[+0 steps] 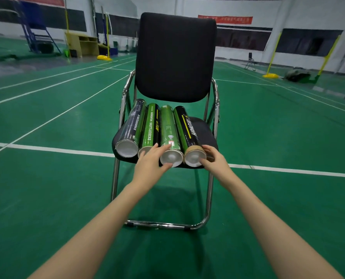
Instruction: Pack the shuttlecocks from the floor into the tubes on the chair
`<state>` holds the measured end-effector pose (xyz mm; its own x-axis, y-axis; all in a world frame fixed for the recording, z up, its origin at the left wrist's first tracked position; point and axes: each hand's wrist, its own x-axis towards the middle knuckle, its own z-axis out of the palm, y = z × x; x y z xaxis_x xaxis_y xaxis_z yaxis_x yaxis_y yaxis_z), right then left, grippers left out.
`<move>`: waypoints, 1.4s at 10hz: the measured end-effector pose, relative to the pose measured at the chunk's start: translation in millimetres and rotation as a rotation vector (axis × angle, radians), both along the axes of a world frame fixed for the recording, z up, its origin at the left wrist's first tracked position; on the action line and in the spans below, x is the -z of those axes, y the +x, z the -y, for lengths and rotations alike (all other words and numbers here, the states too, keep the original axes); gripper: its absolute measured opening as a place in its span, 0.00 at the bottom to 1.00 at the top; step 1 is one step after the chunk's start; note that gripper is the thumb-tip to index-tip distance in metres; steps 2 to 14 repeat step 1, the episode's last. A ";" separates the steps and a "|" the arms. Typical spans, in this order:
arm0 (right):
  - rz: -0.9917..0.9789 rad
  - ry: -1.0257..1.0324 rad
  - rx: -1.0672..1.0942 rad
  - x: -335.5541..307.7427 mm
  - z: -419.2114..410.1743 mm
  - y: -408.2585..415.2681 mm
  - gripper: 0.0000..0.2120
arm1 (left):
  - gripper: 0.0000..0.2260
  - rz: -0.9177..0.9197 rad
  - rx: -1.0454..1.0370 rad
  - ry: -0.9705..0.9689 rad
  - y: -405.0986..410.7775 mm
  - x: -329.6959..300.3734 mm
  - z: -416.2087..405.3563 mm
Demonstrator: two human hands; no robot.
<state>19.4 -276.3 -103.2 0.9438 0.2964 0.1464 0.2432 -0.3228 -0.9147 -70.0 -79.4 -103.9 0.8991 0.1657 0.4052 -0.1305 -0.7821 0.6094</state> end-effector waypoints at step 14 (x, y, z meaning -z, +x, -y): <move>0.107 -0.161 0.045 -16.0 7.8 -15.5 0.23 | 0.23 0.020 0.003 -0.022 -8.7 -12.6 3.3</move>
